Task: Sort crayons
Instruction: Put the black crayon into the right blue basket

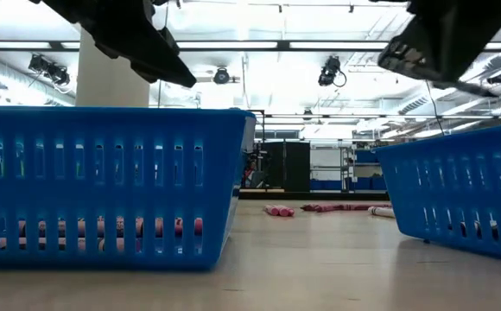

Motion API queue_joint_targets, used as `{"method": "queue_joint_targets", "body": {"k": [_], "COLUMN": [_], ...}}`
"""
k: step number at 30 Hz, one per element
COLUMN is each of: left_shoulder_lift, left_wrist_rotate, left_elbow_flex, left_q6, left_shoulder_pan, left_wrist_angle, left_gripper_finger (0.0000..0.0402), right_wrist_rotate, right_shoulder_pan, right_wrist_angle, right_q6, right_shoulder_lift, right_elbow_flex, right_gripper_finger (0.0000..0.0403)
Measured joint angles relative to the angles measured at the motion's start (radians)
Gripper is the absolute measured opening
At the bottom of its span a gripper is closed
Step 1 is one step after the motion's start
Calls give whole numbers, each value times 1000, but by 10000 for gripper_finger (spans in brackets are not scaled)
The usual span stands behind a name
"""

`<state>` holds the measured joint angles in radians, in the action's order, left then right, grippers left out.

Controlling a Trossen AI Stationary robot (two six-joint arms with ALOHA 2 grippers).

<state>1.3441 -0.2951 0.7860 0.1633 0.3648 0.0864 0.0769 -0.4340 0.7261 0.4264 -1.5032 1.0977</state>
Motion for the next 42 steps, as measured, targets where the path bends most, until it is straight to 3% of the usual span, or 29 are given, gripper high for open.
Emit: {"method": "queue_joint_targets", "body": {"k": [12, 18, 24, 27, 36, 42], "left_shoulder_lift": [0, 0, 0, 0, 0, 0], "left_wrist_rotate": [0, 0, 0, 0, 0, 0], "left_elbow_flex": [0, 0, 0, 0, 0, 0], "left_q6": [-2, -21, -21, -20, -21, -26], "left_shoulder_pan": [-2, -2, -2, -2, -2, -2], "left_wrist_angle": [18, 16, 15, 17, 21, 21], "left_gripper_finger": [149, 149, 149, 149, 149, 149], "right_wrist_rotate": [78, 110, -105, -129, -56, -16], "right_shoulder_pan": [-56, -29, -13, -5, -13, -33], "right_wrist_angle": [-220, -121, 206, 276, 285, 190], "right_q6": [209, 202, 174, 175, 184, 209], "right_shoulder_lift": [-17, -12, -8, -7, -7, -8], "right_elbow_flex": [-176, -135, -58, -83, -206, -310], "right_gripper_finger": [67, 97, 106, 104, 97, 94]}}
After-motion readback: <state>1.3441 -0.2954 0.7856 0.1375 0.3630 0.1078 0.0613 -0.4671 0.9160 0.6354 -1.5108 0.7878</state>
